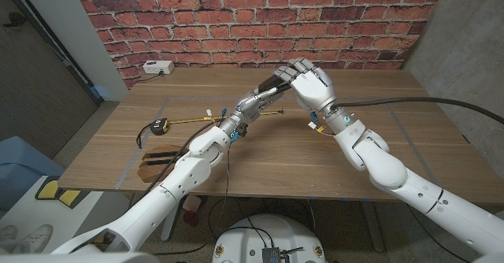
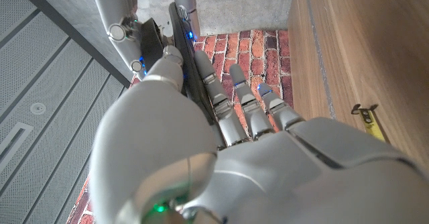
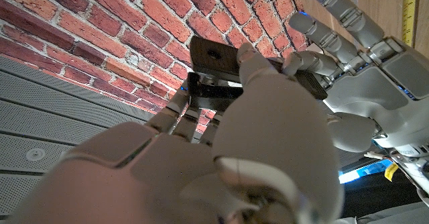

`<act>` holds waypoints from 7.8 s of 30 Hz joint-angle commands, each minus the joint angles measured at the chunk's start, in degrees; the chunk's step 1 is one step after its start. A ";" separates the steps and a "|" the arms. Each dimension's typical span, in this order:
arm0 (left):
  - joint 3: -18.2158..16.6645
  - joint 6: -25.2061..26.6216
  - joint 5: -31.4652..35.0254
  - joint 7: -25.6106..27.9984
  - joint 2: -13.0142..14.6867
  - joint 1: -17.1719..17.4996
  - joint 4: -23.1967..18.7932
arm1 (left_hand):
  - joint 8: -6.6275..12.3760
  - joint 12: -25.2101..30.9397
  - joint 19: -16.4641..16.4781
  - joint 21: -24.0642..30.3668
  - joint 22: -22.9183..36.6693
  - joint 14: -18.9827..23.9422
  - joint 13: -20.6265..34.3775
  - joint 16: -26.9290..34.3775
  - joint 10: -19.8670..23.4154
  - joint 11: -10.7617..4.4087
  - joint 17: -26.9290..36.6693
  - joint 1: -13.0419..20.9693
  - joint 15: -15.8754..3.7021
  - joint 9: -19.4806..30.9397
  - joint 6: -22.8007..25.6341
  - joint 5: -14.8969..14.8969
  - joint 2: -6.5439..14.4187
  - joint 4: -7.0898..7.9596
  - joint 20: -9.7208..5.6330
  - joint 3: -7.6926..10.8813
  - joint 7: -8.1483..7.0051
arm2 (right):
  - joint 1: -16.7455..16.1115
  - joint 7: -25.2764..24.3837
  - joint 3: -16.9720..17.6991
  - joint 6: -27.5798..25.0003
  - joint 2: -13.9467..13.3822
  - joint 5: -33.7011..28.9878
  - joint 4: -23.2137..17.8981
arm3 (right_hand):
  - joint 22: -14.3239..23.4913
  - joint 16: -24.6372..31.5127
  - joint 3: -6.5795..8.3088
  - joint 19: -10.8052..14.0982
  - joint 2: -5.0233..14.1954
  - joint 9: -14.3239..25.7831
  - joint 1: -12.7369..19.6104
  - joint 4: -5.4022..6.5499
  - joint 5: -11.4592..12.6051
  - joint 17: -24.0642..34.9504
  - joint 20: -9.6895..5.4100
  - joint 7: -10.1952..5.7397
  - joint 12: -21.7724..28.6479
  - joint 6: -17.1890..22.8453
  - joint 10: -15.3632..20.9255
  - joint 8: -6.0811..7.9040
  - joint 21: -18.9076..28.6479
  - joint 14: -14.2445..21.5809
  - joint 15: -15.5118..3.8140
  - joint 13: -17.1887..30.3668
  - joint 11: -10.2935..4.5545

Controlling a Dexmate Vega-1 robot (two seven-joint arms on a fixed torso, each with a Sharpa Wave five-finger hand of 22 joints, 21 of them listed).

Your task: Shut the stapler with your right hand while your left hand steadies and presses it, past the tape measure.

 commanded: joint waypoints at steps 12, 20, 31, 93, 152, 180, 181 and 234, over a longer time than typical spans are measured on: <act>0.57 -4.60 0.45 -8.38 -0.64 -1.83 5.19 | -0.49 -3.92 -3.77 -0.51 0.48 -12.69 -0.76 -0.57 -21.92 3.81 -3.46 -6.84 -1.88 -2.26 -20.65 -0.02 -3.81 -0.32 3.72 -2.54 -0.91 | -0.02 1.23 -0.32 -1.79 0.09 1.28 -0.19 | 0.26 0.20 -0.35 0.67 0.32 0.32 -0.20 0.18 -0.08 0.46 -2.03 0.15 -0.33 0.14 -0.22 -0.34 -0.32 0.15 -10.94 1.72 0.25; 0.30 -6.30 0.19 -10.38 -0.97 -1.73 6.38 | -0.19 -3.63 -5.00 -0.71 0.48 -15.21 -1.29 -0.62 -23.94 4.21 -4.46 -9.04 -1.28 -2.82 -22.07 -0.25 -5.17 0.06 4.16 -3.76 -1.25 | -0.12 0.40 0.02 -1.82 -0.01 2.17 -0.16 | 0.27 0.15 -0.45 0.66 0.38 0.35 -0.23 0.24 -0.10 0.54 -2.00 0.14 -0.47 0.16 -0.27 -0.50 -0.39 0.02 -10.94 1.81 0.24; -0.62 -7.25 -0.81 -11.16 -0.81 -0.72 6.60 | 0.00 -3.48 -6.38 -0.97 0.48 -17.27 -1.74 -0.60 -25.51 4.25 -5.25 -10.88 -0.75 -3.31 -22.88 -0.39 -5.94 0.50 4.26 -4.68 -1.29 | -0.99 -4.50 1.09 -0.94 -0.07 5.87 0.11 | 0.33 1.50 -0.33 3.08 0.50 0.42 0.47 0.11 -0.28 0.76 -2.26 0.45 -0.11 2.04 5.97 -0.87 0.18 5.44 -11.15 0.50 0.28; -2.03 -8.43 -3.09 -12.79 -1.18 1.56 7.18 | 0.98 -2.00 -6.39 -0.37 0.47 -16.91 -2.88 0.31 -24.08 3.24 -7.59 -11.76 -1.12 -4.44 -21.98 -0.22 -5.19 0.21 4.17 -4.33 -1.55 | -4.43 -13.57 5.94 1.72 5.48 29.28 -0.41 | 1.50 5.36 2.46 11.22 1.34 1.93 -5.49 2.31 -1.76 2.15 -5.83 1.55 1.01 20.88 24.61 1.08 6.19 30.94 -11.46 -4.04 0.42; -2.76 -8.94 -3.68 -12.04 -1.27 3.39 6.81 | 1.48 -1.32 -6.29 -0.07 0.43 -16.68 -3.48 0.62 -23.23 2.75 -9.10 -13.32 -1.23 -5.28 -20.48 -0.34 -4.22 0.53 4.16 -4.13 -2.08 | -3.34 -14.16 5.57 3.93 6.73 36.32 1.34 | 4.25 3.10 12.71 9.10 3.32 7.14 -20.61 18.22 0.41 10.91 -6.54 8.11 2.17 13.25 24.76 -4.34 21.60 38.82 -10.65 1.21 1.85; -2.68 -8.98 -3.94 -11.97 -1.42 3.75 6.98 | 1.51 -1.12 -6.29 0.02 0.42 -16.70 -3.63 0.72 -23.08 2.70 -9.70 -13.98 -1.21 -5.62 -20.20 -0.36 -3.76 0.63 4.13 -3.99 -2.04 | -3.78 -16.40 6.28 7.96 7.15 39.97 2.59 | 2.79 2.55 15.86 9.78 2.52 10.99 -32.35 19.02 0.41 10.40 -6.93 10.60 3.57 20.81 33.77 -1.39 27.65 45.72 -10.45 -1.41 3.12; -2.68 -8.94 -3.93 -11.93 -1.42 3.74 6.97 | 1.53 -1.12 -6.29 0.02 0.42 -16.69 -3.64 0.73 -23.07 2.66 -9.72 -14.02 -1.22 -5.63 -20.14 -0.37 -3.74 0.64 4.11 -3.99 -2.09 | -3.75 -16.15 6.23 7.86 6.90 39.69 2.55 | 2.64 2.55 15.75 9.90 2.48 11.16 -33.09 19.02 0.42 10.44 -6.95 10.65 3.64 21.38 34.07 -1.29 27.83 46.03 -10.44 -1.62 3.33; -2.51 -8.88 -3.83 -11.75 -1.39 4.47 6.90 | 1.50 -0.88 -6.09 0.22 0.41 -16.74 -3.83 0.89 -22.97 2.49 -10.53 -14.40 -1.35 -6.11 -19.99 -0.28 -3.07 0.31 4.26 -3.50 -2.43 | -6.03 -13.47 10.09 21.08 7.10 51.57 2.88 | 0.73 35.69 22.70 13.00 1.77 27.55 -31.95 11.28 -0.53 46.52 -8.23 13.36 40.45 21.53 40.60 -5.67 42.47 58.61 -9.90 43.55 1.00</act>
